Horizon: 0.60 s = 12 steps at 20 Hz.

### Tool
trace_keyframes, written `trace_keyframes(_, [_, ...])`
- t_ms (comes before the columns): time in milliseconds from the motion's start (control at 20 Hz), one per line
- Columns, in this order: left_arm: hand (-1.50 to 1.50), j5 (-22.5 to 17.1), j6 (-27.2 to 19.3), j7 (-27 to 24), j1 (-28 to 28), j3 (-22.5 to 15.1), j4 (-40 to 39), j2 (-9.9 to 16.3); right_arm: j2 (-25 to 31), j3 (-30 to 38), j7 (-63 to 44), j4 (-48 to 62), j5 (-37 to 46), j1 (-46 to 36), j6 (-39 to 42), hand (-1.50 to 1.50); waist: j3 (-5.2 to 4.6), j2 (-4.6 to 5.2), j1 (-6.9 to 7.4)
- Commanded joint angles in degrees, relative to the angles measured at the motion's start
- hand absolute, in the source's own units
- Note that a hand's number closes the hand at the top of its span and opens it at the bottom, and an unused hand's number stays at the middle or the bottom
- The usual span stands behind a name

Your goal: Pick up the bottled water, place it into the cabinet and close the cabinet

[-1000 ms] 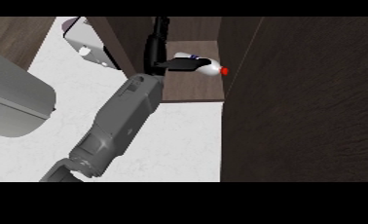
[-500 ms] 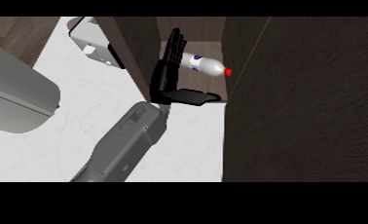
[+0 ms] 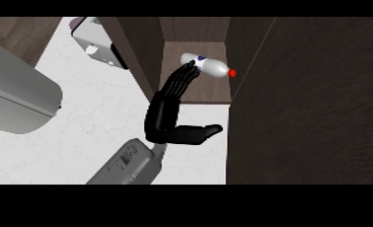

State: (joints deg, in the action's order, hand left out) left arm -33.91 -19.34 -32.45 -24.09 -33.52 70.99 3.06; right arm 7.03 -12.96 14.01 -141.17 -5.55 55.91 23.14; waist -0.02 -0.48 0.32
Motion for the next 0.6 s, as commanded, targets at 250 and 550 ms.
trace_keyframes(250, [1.50, 0.7, -0.9, 5.8, 13.4, -3.2, 19.0, 8.6, 8.0, -3.4, -2.1, -6.4, 7.1, 1.7, 7.0, 1.50, -0.02, -0.02, 0.25])
trace_keyframes(550, [-1.50, -3.0, 4.0, 2.4, 23.4, 3.1, 25.0, 17.9, 12.9, -4.9, 0.6, -12.4, 9.8, 3.3, 11.4, 1.50, -0.14, -0.34, 0.33])
